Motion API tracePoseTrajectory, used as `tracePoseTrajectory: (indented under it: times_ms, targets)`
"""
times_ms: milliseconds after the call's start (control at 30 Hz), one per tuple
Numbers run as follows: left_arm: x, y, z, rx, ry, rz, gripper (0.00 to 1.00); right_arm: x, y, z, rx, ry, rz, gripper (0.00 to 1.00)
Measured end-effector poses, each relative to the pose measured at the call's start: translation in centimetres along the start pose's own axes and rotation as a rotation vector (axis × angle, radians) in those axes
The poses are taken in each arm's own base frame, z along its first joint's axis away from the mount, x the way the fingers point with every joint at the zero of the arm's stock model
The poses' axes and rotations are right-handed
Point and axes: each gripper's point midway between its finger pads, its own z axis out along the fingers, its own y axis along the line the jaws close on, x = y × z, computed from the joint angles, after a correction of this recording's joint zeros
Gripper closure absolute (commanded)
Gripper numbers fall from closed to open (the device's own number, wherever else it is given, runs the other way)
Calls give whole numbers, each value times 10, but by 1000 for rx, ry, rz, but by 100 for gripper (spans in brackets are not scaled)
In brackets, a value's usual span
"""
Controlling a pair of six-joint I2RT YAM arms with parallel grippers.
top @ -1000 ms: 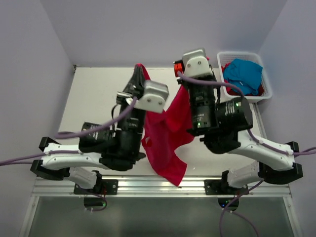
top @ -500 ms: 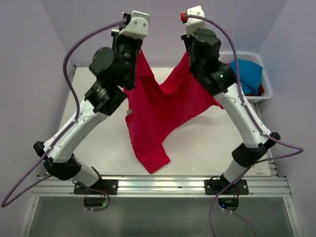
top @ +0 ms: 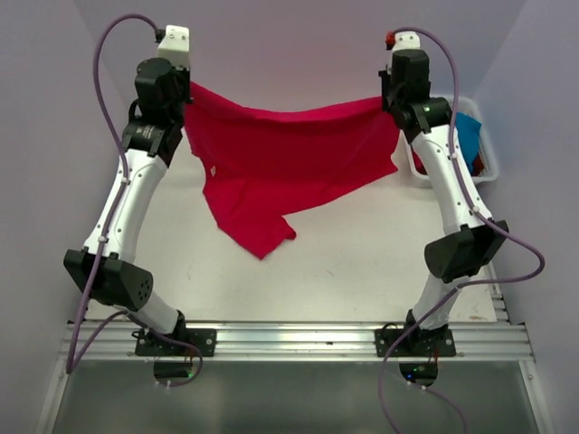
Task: Fold and stack the t-shirts
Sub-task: Flatten out the tshirt
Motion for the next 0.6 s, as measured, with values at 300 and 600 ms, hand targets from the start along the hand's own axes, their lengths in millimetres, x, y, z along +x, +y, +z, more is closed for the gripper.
tracePoseTrajectory:
  times_ms: [300, 600]
  targets:
    - [-101, -20, -155, 92, -247, -35, 100, -47, 37, -169, -128, -266, -96, 100]
    - [-146, 25, -273, 109, -382, -179, 100, -84, -74, -307, -13, -555, 66, 100]
